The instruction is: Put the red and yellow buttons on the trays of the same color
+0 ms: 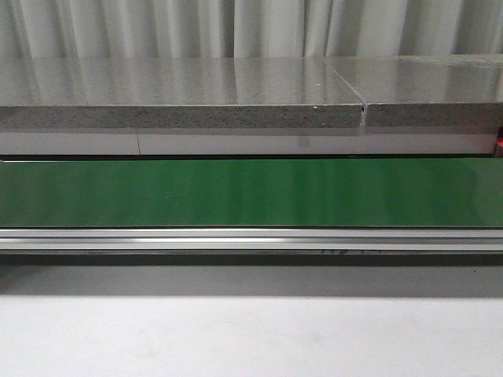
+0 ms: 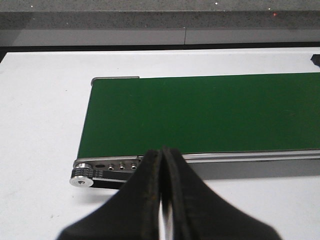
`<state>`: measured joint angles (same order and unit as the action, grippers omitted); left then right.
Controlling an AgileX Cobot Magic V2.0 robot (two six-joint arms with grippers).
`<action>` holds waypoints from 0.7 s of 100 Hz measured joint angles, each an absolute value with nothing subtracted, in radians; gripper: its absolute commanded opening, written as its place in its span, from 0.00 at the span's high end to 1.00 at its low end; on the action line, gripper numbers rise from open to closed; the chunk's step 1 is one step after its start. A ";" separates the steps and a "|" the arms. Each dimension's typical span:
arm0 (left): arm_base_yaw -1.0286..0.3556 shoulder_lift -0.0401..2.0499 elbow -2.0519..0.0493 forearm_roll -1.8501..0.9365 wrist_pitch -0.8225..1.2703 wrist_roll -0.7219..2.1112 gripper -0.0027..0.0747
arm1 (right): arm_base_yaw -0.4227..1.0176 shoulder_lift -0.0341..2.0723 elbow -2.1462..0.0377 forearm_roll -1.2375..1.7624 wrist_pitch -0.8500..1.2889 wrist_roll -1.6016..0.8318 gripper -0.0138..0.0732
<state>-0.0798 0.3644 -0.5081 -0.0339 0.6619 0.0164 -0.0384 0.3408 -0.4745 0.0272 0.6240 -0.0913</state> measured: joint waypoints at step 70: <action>-0.080 0.364 -0.508 -0.034 0.662 0.016 0.99 | -0.038 0.341 -0.475 0.027 0.636 -0.091 0.92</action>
<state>-0.0798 0.3644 -0.5081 -0.0339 0.6619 0.0164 -0.0384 0.3408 -0.4745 0.0272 0.6359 -0.0913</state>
